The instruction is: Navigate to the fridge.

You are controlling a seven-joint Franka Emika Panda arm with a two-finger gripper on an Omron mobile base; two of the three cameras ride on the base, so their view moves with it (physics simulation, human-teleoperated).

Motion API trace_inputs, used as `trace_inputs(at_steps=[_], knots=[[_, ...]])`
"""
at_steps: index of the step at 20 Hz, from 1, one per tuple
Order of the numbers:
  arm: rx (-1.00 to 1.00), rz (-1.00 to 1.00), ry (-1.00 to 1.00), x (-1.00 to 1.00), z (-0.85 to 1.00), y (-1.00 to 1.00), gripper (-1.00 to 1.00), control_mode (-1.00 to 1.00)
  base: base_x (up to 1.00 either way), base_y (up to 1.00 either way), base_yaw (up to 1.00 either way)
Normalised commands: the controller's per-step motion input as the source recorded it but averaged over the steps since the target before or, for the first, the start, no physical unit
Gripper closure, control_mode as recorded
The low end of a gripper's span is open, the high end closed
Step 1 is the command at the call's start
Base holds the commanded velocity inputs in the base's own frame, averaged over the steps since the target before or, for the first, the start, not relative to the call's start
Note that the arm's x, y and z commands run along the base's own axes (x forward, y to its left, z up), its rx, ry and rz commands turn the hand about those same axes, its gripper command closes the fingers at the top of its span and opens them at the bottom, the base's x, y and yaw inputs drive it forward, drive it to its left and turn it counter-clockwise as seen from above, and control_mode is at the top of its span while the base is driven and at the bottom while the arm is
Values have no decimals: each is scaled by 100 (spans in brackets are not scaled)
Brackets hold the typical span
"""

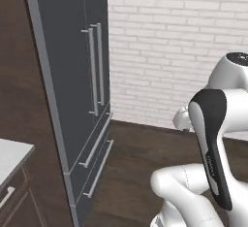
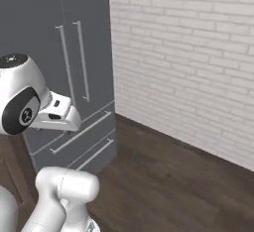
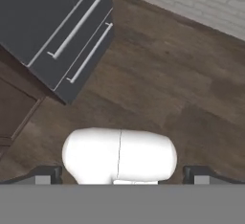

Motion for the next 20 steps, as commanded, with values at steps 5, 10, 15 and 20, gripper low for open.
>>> trace_inputs(at_steps=[5, 10, 15, 20], knots=[[0, 0, 0, 0, 0, 0, -100, 100, 100, -42, 53], [0, 0, 0, 0, 0, 0, -100, 100, 94, -33, 58], [0, 0, 0, 0, 0, 0, -100, 100, 55, -32, 65], [0, 0, 0, 0, 0, 0, -100, 100, 35, -28, 69]])
